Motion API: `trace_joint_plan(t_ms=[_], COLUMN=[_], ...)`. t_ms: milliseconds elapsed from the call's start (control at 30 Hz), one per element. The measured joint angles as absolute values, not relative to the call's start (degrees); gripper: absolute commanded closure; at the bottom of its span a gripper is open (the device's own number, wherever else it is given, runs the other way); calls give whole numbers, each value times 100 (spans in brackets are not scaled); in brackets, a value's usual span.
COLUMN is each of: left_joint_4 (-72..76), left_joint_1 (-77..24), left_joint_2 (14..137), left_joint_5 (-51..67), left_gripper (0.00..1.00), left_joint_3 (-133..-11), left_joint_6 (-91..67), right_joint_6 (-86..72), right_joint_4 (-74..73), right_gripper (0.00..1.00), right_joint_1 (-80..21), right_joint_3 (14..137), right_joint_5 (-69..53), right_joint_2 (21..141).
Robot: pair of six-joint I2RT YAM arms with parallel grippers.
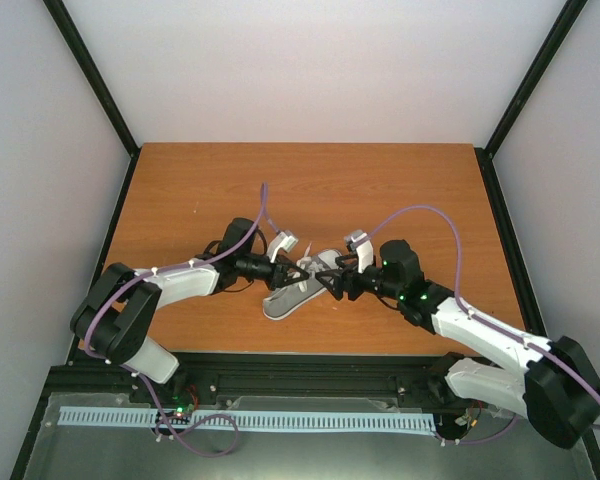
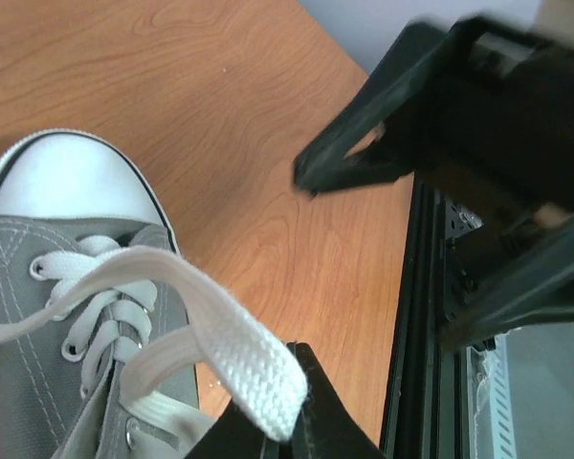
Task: Tie the shoes
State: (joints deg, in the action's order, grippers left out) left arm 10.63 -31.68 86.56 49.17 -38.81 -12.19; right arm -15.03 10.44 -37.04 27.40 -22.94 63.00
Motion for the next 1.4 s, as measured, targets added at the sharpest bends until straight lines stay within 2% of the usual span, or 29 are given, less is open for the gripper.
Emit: trace_joint_plan(t_ms=[67, 133, 300, 400, 467, 633, 700, 933, 1400], left_joint_4=[1066, 1066, 1063, 1063, 1063, 1063, 1063, 1063, 1063], left_joint_1=[-3168, -3168, -3168, -3168, -3168, -3168, -3168, -3168, -3159], left_joint_2=[8554, 8534, 8617, 8630, 8630, 8630, 8632, 8630, 8628], left_joint_5=[4864, 4823, 4799, 4799, 4797, 4794, 4794, 4821, 4978], left_gripper=[99, 99, 99, 99, 99, 99, 99, 99, 99], left_joint_3=[-3874, -3874, -3874, -3874, -3874, -3874, -3874, -3874, -3872], left_joint_6=[-1216, -1216, -1216, -1216, -1216, -1216, -1216, -1216, -1216], right_joint_6=[-1485, -1446, -1396, -1337, -1293, -1234, -1199, -1135, -1050], right_joint_4=[1271, 1424, 1656, 1831, 1927, 2139, 2213, 2532, 3267], right_gripper=[41, 45, 47, 51, 48, 21, 13, 11, 13], right_joint_1=[-3767, -3940, -4460, -4644, -4729, -4823, -4816, -4233, -3935], right_joint_3=[2567, 2349, 2128, 2189, 2292, 2346, 2320, 2379, 3461], right_joint_5=[-2233, -2095, -1684, -1476, -1358, -1138, -1063, -1647, -3140], right_joint_2=[6488, 6632, 6943, 7203, 7470, 7603, 7391, 6702, 8187])
